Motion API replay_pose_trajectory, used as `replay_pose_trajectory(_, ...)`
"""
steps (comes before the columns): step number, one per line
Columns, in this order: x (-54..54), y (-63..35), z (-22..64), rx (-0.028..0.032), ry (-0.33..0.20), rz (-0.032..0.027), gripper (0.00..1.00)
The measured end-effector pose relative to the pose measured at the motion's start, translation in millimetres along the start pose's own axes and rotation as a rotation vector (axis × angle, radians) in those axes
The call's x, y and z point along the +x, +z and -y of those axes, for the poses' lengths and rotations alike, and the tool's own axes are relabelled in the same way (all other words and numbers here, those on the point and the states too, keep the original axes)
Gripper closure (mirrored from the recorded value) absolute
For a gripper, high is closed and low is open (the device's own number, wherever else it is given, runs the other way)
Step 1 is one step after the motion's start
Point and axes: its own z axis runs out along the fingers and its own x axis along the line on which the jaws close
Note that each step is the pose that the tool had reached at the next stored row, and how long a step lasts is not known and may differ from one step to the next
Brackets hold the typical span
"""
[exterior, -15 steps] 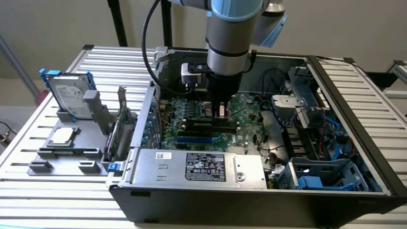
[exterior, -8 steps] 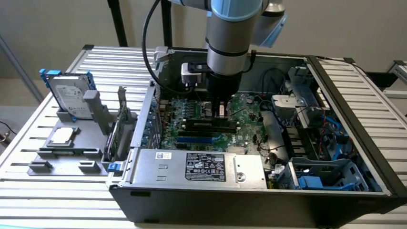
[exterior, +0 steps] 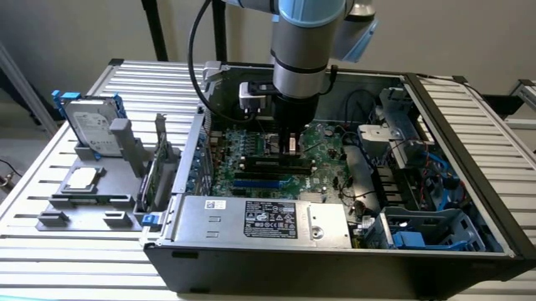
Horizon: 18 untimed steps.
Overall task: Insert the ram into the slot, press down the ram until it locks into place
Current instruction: 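Insert the ram into the slot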
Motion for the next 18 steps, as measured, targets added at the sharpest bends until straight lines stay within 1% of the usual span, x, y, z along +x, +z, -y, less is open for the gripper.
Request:
replay_pose_trajectory(5,0.1,0.0,1.3,-0.0002,0.000,-0.0063,0.87)
replay_pose_trajectory(13,-1.2,0.7,1.2,-0.0003,0.000,-0.0106,0.87)
replay_pose_trajectory(18,-1.9,1.6,0.7,-0.0001,0.000,-0.0117,0.87)
